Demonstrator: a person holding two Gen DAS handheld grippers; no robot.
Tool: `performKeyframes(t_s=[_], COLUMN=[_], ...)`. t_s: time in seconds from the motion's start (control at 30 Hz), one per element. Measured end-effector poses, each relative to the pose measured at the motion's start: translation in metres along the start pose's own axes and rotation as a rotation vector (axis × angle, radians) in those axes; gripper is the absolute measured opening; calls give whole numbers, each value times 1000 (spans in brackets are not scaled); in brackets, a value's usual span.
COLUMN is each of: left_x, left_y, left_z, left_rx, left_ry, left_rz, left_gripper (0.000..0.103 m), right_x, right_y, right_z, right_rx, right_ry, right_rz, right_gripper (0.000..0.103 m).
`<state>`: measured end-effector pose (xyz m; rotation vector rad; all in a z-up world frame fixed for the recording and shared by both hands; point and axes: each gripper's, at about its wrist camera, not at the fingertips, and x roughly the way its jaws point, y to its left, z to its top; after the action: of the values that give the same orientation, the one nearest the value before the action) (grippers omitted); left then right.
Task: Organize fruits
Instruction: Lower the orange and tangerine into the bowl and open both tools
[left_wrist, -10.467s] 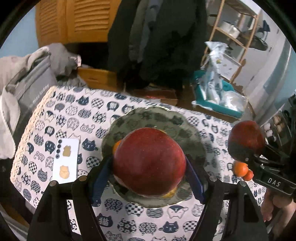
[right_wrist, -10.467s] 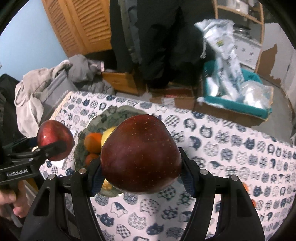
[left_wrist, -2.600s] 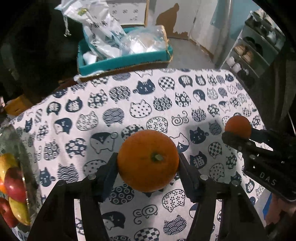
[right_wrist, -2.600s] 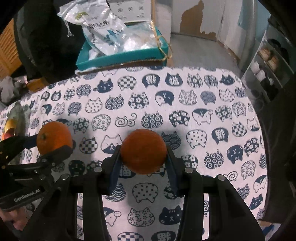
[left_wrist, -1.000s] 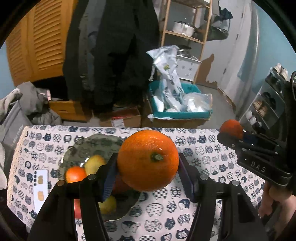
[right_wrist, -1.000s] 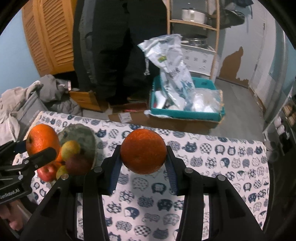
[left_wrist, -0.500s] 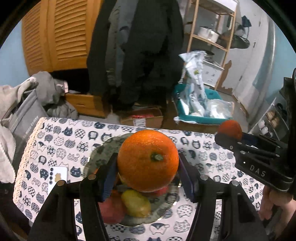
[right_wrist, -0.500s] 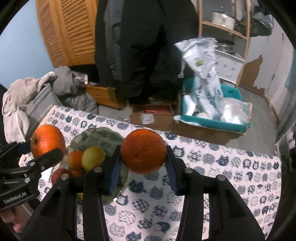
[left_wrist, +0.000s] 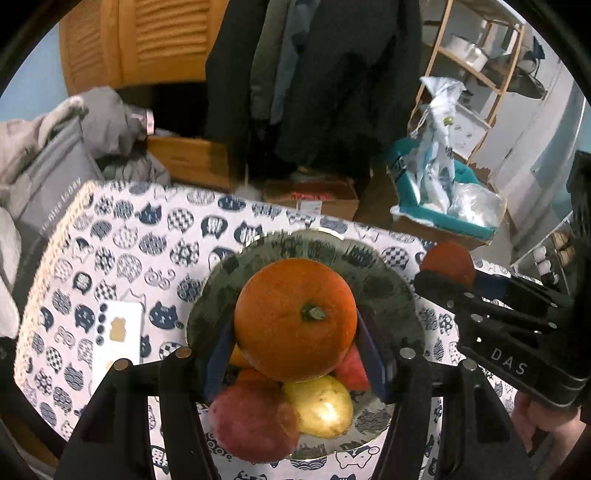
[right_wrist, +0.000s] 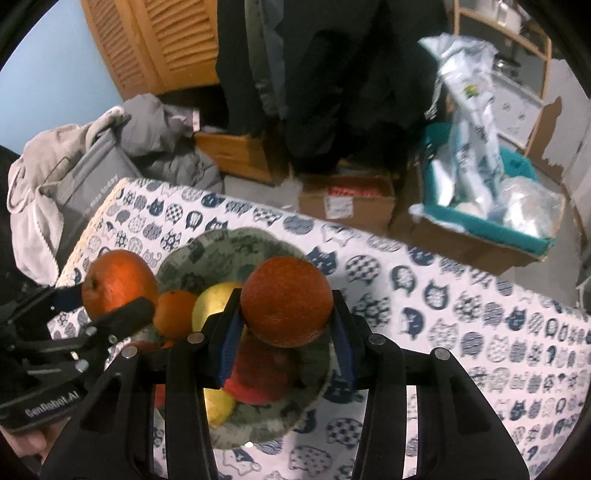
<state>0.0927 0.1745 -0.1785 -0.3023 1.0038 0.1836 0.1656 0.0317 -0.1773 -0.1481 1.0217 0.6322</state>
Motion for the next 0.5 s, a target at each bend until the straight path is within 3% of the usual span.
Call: performKeyframes(t_s=[0.5], left_x=[46], left_y=[0], left_z=[-23], left_rx=[23], left_ry=[146], left_rz=[-12], left_gripper=[64], right_x=[47], right_y=[3], right_z=[-6], right_rx=[38], right_ry=[106], right_rz=[44], right_gripper=[44])
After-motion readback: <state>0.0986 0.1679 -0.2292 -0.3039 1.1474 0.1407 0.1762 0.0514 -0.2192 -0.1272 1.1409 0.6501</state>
